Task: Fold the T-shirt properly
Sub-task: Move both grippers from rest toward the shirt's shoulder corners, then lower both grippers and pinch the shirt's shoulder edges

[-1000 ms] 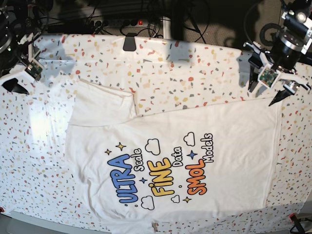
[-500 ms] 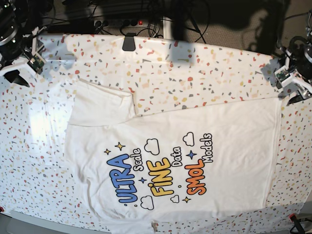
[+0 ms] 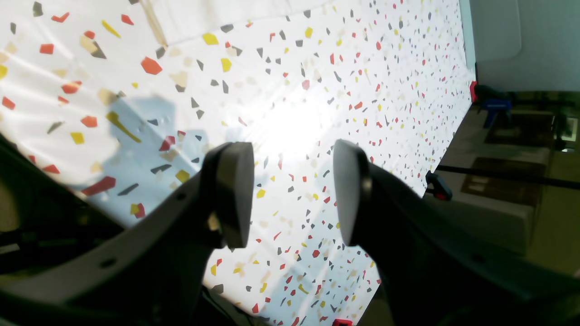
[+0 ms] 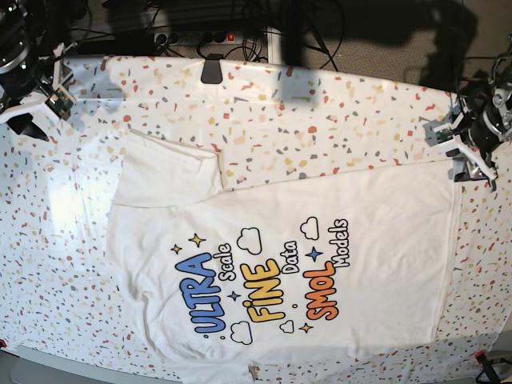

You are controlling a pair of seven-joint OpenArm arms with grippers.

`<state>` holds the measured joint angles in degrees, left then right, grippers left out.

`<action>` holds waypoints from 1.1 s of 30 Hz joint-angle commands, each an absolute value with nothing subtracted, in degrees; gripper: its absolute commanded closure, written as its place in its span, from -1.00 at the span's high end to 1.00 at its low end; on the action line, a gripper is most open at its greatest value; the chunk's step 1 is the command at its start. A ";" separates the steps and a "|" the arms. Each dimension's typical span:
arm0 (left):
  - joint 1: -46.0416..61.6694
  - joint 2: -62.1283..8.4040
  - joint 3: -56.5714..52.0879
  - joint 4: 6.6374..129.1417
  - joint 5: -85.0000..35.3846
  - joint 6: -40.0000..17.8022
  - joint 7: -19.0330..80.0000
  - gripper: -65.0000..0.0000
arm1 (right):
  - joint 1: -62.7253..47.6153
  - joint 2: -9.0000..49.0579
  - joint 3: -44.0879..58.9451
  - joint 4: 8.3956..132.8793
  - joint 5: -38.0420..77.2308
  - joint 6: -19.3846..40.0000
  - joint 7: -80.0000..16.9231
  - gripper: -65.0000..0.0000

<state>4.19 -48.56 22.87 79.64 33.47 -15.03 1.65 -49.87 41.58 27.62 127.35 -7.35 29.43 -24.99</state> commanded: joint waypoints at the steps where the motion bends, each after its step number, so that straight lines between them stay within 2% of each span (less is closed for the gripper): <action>1: 2.55 -49.63 23.49 79.22 33.67 -14.63 2.50 0.07 | -49.98 42.35 28.14 128.14 -7.49 28.73 -24.51 -0.12; 7: -3.22 -50.06 28.97 75.44 33.58 -14.63 3.64 0.07 | -49.98 42.37 28.14 128.14 -7.49 28.71 -24.53 -0.12; 10: -3.81 -50.00 30.17 75.40 33.45 -14.61 3.62 -0.04 | -49.98 42.09 28.14 128.14 -6.87 28.73 -24.67 -0.12; 12: -3.77 -50.02 30.22 75.40 33.45 -14.63 3.60 -0.23 | -49.98 41.36 28.14 128.14 -6.90 28.73 -24.67 -0.12; 16: -3.86 -50.00 30.20 75.40 33.45 -14.61 3.57 -0.96 | -49.98 40.71 28.14 128.14 -6.87 28.75 -24.62 -0.12; 17: -3.90 -50.02 30.20 75.42 33.45 -14.61 3.57 -1.00 | -49.98 40.73 28.14 128.14 -6.85 28.75 -24.43 -0.12; 20: -4.01 -50.04 30.11 75.42 33.47 -14.22 4.29 -1.00 | -49.98 40.77 28.14 128.14 -6.85 28.75 -24.43 -0.12; 25: -3.99 -50.06 30.11 75.55 33.65 -8.45 9.15 -1.00 | -49.98 40.77 28.14 128.14 -5.34 28.75 -24.25 -0.12; 33: -3.99 -50.04 30.11 75.77 33.63 -8.34 8.95 -1.00 | -48.38 40.62 28.14 128.14 -2.57 28.82 -24.29 -0.12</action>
<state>-3.16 -48.60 30.74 75.11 33.41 -9.37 8.99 -48.23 39.86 27.62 127.35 -2.63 29.43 -25.02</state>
